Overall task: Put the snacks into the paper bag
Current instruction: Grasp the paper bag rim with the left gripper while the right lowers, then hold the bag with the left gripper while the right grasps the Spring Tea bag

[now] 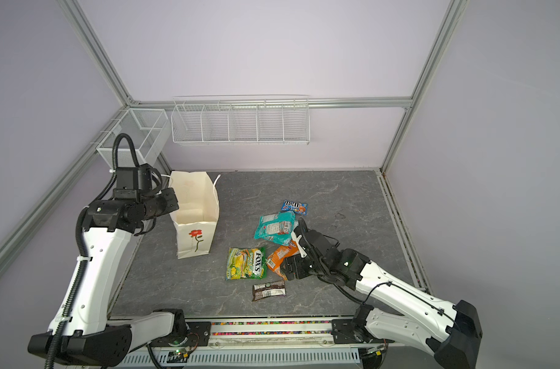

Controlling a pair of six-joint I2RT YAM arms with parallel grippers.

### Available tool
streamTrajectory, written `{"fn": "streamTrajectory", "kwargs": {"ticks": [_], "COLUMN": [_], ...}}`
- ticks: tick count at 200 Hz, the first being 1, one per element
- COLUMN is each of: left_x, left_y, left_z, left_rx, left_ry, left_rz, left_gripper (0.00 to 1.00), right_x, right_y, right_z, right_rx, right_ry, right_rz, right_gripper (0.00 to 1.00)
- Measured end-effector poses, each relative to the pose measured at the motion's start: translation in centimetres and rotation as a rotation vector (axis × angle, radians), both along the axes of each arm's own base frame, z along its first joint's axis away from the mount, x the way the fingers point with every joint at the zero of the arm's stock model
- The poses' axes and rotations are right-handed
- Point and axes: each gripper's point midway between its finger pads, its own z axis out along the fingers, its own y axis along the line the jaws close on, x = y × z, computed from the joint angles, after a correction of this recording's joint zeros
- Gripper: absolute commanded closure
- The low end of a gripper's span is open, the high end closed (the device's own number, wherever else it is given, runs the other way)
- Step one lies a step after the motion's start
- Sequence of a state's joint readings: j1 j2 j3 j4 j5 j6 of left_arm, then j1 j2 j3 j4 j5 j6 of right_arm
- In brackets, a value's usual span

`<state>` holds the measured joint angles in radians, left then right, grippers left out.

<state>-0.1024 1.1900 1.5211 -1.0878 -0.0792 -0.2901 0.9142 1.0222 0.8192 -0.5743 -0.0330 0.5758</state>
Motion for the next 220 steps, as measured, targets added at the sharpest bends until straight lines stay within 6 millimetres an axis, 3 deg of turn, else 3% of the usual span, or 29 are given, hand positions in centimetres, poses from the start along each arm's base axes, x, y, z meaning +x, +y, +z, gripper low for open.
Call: {"fn": "streamTrajectory", "kwargs": {"ticks": [43, 86, 148, 220], "left_x": [-3.5, -6.5, -8.1, -9.0], "left_y": [-0.9, -1.7, -2.0, -2.2], "left_z": [1.4, 0.0, -1.4, -2.7], "left_rx": [-0.04, -0.078, -0.079, -0.071], "left_ry": [-0.059, -0.033, 0.028, 0.076], "left_rz": [-0.068, -0.121, -0.154, -0.179], "left_gripper": [1.0, 1.0, 1.0, 1.0], "right_x": [-0.2, -0.2, 0.0, 0.4], "right_y": [2.0, 3.5, 5.3, 6.6], "right_z": [-1.4, -2.0, -3.6, -6.4], "right_rx": [0.019, 0.058, 0.097, 0.09], "right_ry": [0.064, 0.104, 0.167, 0.247], "right_rz": [0.047, 0.071, 0.071, 0.044], "right_gripper": [0.07, 0.03, 0.0, 0.04]}}
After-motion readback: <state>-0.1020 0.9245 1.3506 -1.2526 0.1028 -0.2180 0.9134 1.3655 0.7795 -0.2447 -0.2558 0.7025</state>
